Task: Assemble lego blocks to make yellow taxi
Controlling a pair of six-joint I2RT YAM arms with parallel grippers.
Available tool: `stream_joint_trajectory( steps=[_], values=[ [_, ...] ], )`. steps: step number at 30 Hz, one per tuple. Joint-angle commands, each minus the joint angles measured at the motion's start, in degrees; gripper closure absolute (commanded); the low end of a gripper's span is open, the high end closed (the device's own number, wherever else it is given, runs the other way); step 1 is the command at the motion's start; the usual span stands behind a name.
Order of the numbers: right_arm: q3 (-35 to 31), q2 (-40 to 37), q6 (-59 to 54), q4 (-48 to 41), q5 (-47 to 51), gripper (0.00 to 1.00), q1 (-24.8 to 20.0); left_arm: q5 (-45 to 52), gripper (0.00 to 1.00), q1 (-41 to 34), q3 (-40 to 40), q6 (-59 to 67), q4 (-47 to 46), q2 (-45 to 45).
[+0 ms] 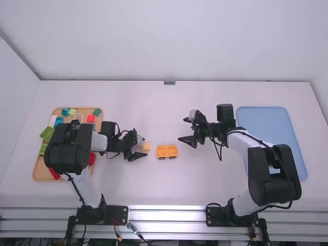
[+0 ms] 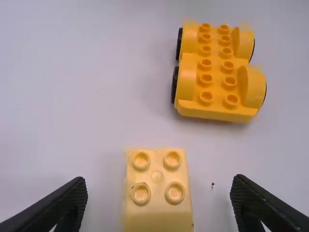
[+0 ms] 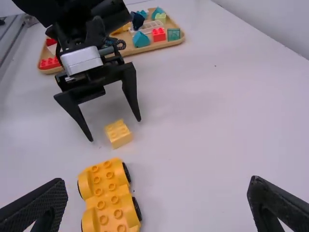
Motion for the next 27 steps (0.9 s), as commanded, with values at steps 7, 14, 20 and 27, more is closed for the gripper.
stream_joint_trajectory(
  steps=[7,14,20,27],
  values=[
    [-2.0,0.2,-3.4,1.5,-0.7,0.12,2.1,0.4,0.37,-0.2,-3.9,1.4,5.5,0.9],
    [-2.2,0.2,-3.1,2.2,2.3,0.16,4.1,0.6,0.55,-0.1,-4.1,1.4,6.3,0.9],
    [-2.2,0.2,-3.1,1.8,2.2,0.18,4.2,0.4,0.64,-0.5,-3.4,1.0,6.4,0.9],
    [-2.3,0.2,-3.7,0.5,2.2,0.19,4.1,0.4,0.68,-0.5,-3.4,1.0,6.4,0.9]
  ],
)
